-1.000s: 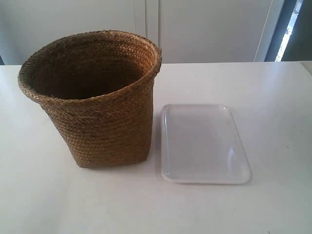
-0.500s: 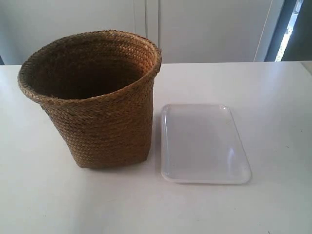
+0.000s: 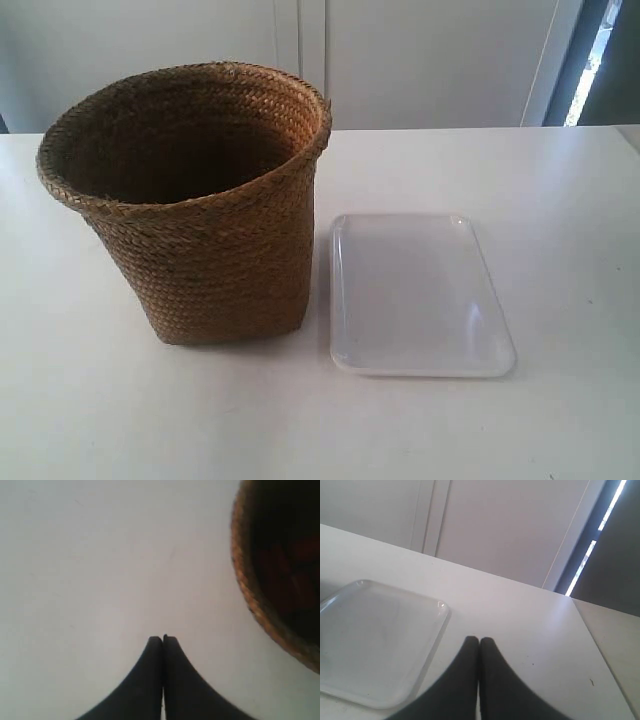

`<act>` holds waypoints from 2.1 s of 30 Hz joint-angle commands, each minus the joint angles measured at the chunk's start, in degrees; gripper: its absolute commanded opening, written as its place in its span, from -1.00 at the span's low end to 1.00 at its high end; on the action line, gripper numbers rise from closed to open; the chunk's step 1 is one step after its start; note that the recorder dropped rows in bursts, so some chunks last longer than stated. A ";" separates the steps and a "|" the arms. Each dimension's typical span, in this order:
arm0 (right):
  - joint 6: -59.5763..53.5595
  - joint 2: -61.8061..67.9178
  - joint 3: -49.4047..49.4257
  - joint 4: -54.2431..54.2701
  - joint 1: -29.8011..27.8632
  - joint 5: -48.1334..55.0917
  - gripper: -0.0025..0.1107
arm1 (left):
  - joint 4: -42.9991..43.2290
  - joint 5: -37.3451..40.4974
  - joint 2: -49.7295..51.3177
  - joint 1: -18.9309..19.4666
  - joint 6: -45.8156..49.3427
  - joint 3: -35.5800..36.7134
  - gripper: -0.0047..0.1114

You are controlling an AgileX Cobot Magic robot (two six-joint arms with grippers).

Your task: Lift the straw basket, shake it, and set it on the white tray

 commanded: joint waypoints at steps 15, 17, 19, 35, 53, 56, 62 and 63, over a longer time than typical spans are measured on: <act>0.29 -0.35 0.28 -0.06 -0.27 -0.41 -0.96 | -18.59 0.91 7.80 0.06 3.00 -2.42 0.03; 0.29 -0.35 0.28 -0.06 -0.27 -0.41 -0.96 | -18.59 0.10 8.59 0.06 3.00 -2.42 0.03; 0.29 -0.35 0.28 -0.06 -0.27 -0.41 -0.96 | -18.80 -0.18 9.63 0.06 3.00 -2.42 0.03; 0.29 -0.35 0.28 -0.06 -0.27 -0.41 -0.96 | -20.37 1.37 13.87 0.06 2.98 -2.42 0.03; 0.78 -0.35 0.28 -0.57 -0.27 -4.97 -0.96 | -20.58 1.34 13.87 0.06 2.98 -2.42 0.03; 9.82 -0.35 0.28 6.29 -0.27 -15.51 -0.96 | -20.58 1.34 13.87 0.06 2.98 -2.42 0.03; 42.69 -0.35 0.28 16.32 -0.27 -41.81 -0.96 | -20.58 1.34 13.87 0.06 2.98 -2.42 0.03; 46.52 -0.35 0.28 16.32 -0.27 -45.90 -0.96 | -20.58 1.34 13.87 0.06 2.98 -2.42 0.03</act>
